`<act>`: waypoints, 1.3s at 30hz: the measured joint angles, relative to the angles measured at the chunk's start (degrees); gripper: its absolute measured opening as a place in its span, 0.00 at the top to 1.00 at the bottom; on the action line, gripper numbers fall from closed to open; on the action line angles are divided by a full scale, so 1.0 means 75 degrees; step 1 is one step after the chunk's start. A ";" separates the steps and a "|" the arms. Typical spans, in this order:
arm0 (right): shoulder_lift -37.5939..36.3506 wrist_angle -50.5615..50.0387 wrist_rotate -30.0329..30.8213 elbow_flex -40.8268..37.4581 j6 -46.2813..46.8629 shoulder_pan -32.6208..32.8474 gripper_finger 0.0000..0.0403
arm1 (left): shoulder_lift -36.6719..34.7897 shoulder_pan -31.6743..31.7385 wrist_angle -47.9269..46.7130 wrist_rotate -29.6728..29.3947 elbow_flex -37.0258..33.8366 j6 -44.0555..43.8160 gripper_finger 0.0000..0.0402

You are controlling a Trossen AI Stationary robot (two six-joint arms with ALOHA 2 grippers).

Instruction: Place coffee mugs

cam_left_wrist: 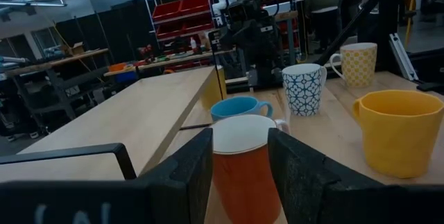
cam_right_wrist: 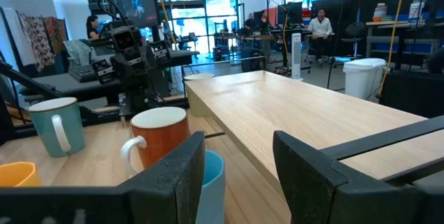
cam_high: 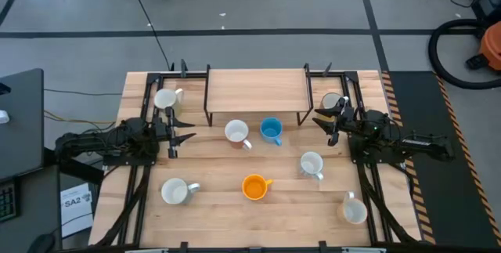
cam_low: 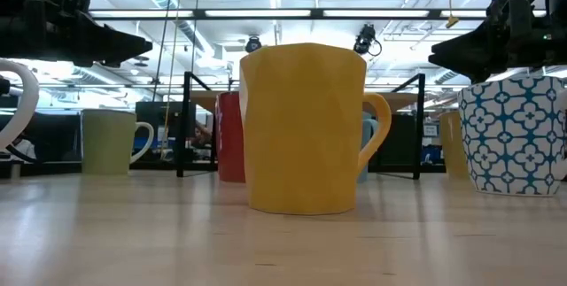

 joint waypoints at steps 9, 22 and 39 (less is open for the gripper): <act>0.0000 -0.0001 0.0000 0.0000 0.0000 -0.0001 0.56 | 0.0003 0.0001 0.0000 0.0000 -0.0001 0.0000 0.64; 0.0001 0.0003 -0.0001 0.0000 -0.0001 0.0001 0.56 | 0.0003 0.0001 0.0000 0.0002 0.0001 0.0000 0.64; 0.0001 0.0066 -0.0255 0.0000 0.1348 -0.0002 0.56 | 0.0003 0.0003 0.0003 0.0002 -0.0001 0.0000 0.64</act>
